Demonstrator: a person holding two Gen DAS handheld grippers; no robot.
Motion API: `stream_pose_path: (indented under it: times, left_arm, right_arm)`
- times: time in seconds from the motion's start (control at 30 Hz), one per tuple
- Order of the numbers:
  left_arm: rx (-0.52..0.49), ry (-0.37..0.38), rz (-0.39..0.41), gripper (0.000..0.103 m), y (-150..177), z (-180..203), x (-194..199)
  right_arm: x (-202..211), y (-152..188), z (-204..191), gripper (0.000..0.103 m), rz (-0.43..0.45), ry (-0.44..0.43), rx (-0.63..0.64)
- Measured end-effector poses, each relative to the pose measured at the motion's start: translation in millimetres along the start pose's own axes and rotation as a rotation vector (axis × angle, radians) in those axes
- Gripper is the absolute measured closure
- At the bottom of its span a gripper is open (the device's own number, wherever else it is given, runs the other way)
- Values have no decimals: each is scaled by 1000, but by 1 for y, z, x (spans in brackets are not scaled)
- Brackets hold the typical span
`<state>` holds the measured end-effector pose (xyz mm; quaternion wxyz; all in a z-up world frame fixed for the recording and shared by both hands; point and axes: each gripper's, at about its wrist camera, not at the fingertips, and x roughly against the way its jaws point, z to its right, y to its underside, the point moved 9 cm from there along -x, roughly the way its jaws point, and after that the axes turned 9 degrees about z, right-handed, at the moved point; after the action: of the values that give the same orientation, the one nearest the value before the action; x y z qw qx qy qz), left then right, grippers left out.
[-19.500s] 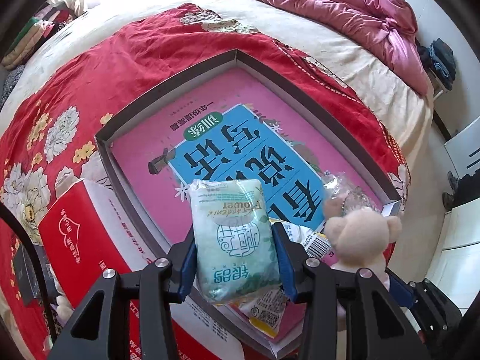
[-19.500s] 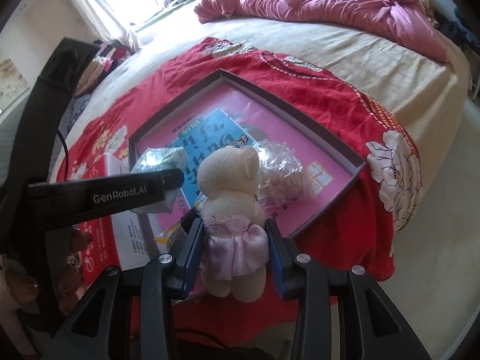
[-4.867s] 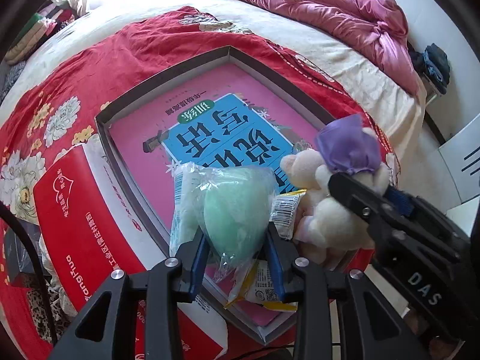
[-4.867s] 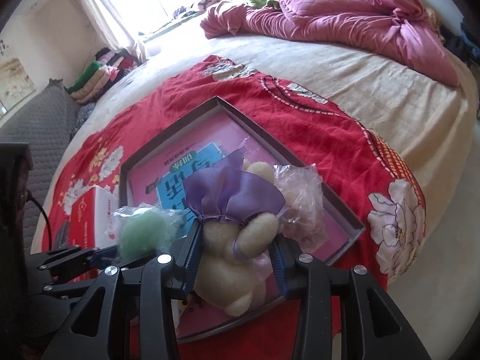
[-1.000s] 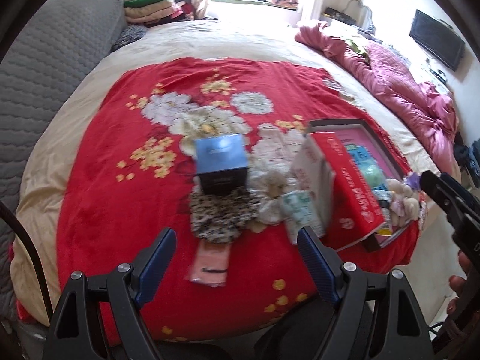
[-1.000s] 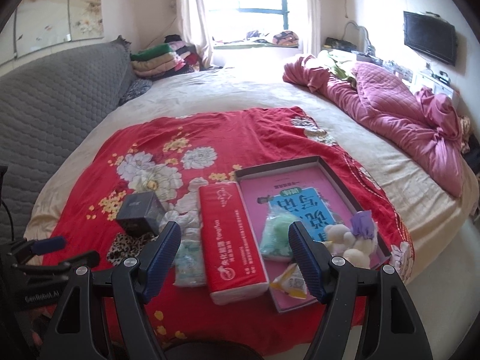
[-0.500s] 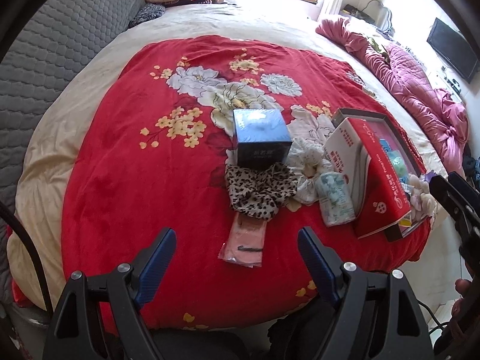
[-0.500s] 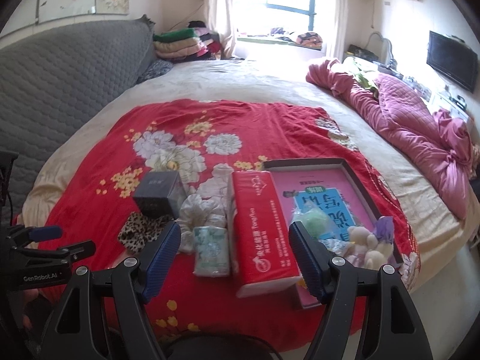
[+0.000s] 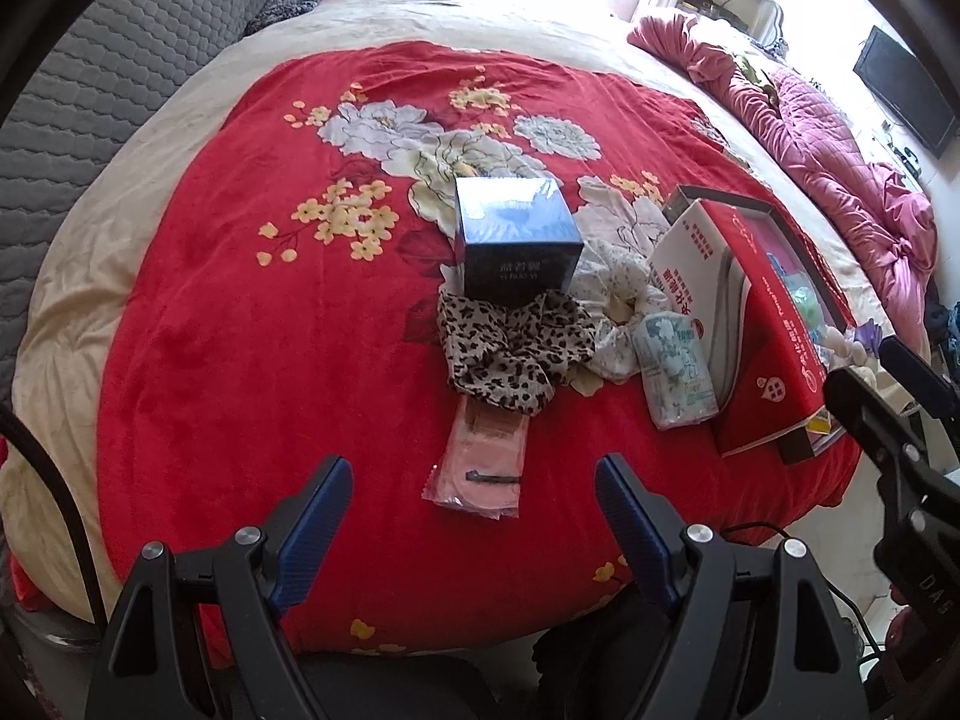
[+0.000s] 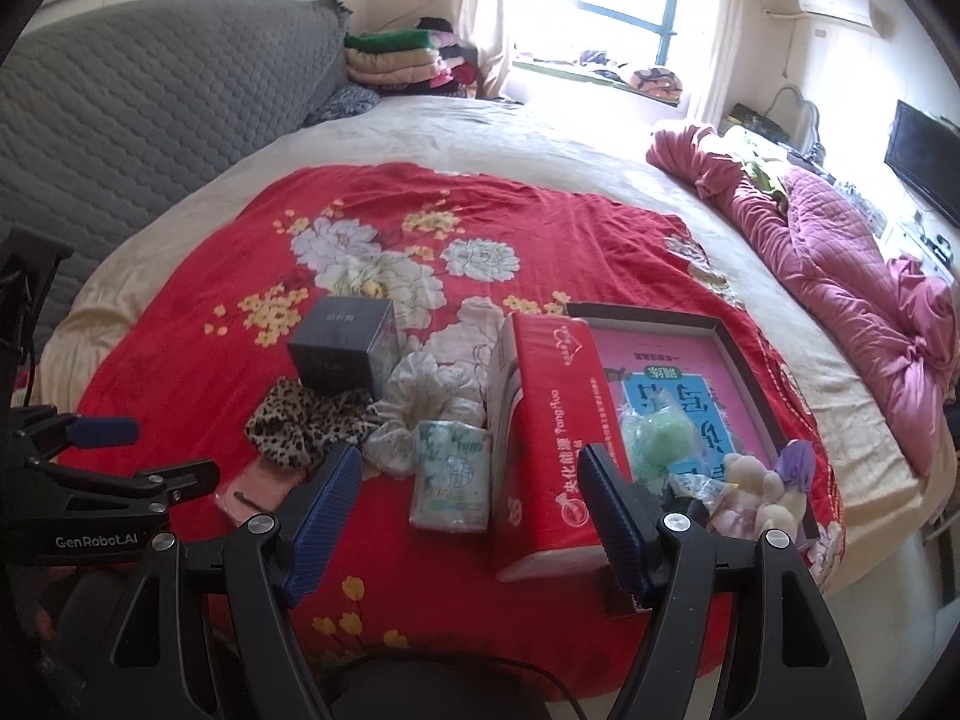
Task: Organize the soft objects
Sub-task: 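Grasp the pink mask pack with the left tool while the right tool grasps the green-white wipes pack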
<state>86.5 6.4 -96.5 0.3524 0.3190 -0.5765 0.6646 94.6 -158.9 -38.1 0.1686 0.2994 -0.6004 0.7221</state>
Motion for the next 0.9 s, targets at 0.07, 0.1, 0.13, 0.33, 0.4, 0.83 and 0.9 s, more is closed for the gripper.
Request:
stream_pose_path:
  times: [0.07,0.1,0.13,0.33,0.4,0.83,0.9]
  left_arm:
    - [2,4,-10,21,3,0,-4]
    - [5,7,-18,21,4,0,-8]
    - [7,8,-25,21,6,0,-10]
    - [12,10,-54,21,13,-3,-23]
    - [14,8,-64,21,16,-5,-27]
    - [24,7,-110,21,26,-9,-54]
    - [15,-10,-113,21,26,-10,-57]
  right_arm:
    - [-5,4,-3,28,-11,0,9]
    - [-7,6,-4,28,-15,-1,12]
    - [-9,8,-6,28,-21,-6,16]
    - [-22,23,-25,28,-56,-24,69]
    - [-27,27,-29,28,-67,-25,86]
    - [-60,51,-43,28,-125,1,178]
    - [-64,53,-44,28,-129,5,186]
